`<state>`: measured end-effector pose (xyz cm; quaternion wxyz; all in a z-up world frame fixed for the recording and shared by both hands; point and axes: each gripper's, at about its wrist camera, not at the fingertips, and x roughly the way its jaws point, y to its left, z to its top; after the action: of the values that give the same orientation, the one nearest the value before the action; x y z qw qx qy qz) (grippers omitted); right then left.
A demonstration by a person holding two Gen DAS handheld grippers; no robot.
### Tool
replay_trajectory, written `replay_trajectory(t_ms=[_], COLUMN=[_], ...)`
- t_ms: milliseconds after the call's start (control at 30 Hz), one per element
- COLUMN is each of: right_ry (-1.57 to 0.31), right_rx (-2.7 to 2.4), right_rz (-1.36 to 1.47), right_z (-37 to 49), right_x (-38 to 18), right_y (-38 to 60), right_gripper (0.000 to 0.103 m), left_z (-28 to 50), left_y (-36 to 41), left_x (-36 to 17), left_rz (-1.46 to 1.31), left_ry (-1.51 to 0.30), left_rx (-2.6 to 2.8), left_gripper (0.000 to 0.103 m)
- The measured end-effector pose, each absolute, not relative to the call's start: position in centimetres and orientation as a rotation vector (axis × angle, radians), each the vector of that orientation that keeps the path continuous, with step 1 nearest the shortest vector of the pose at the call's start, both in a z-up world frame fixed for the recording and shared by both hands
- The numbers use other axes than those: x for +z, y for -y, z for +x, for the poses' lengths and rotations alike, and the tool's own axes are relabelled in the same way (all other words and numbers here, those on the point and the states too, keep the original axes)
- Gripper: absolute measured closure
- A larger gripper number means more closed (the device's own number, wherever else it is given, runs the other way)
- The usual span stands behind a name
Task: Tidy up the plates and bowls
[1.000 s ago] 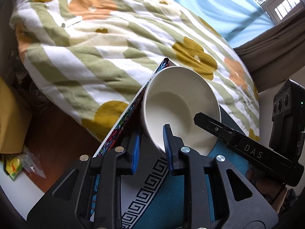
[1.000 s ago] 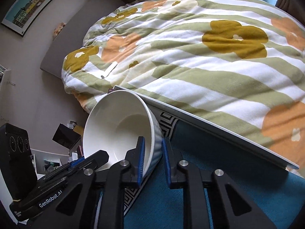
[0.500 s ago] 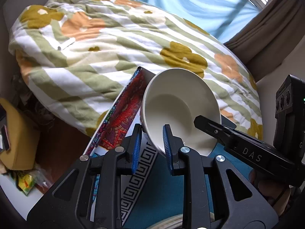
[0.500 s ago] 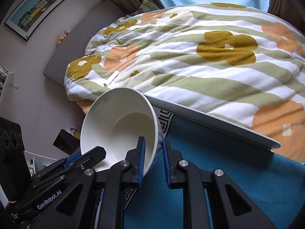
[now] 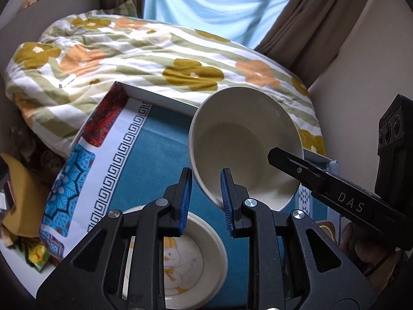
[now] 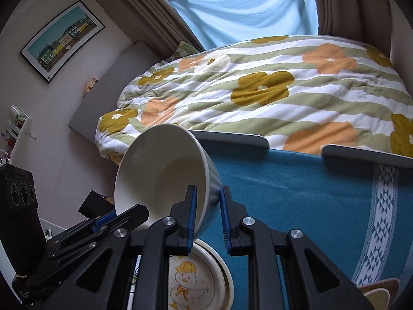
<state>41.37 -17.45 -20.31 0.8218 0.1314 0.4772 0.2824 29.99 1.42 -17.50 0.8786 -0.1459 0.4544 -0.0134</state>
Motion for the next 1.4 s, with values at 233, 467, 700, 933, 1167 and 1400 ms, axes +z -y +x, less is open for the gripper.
replay_trajectory(t_ms=[233,467,700,933,1167,1400], right_ry=[-0.993,-1.010,-1.070,-1.123,-1.149,-1.173], right_rx=[0.513,0.398,0.304,0.250,0.220,0.210], right_rz=[0.282,0.296,0.359,0.388,0.365,0.310], right_z=[35.3,30.9,28.8,28.4,28.3,28.0], right_x=[-19.4,-20.5,-23.6,-27.1,-28.5,-29.2], right_y=[26.2,34.3,39.2,40.6,40.2,39.9], right_gripper=[0.087,0.087,0.087,0.087,0.087,0.087], left_z=[24.5,21.7,21.5,22.7,23.0,23.0], left_y=[7.4,15.5,21.2,23.4,24.6,25.1], left_x=[-16.4,-17.8,-20.5,-23.8,-25.4,-25.9], left_rz=[-0.276,-0.242,-0.149,-0.068,0.046,0.098], left_ry=[-0.945,-1.019,-1.129,-1.213,-1.240,-1.241], left_rx=[-0.110,-0.222,-0.302,-0.324,-0.309,-0.292], left_gripper=[0.083,0.083,0.083,0.083,0.083,0.083])
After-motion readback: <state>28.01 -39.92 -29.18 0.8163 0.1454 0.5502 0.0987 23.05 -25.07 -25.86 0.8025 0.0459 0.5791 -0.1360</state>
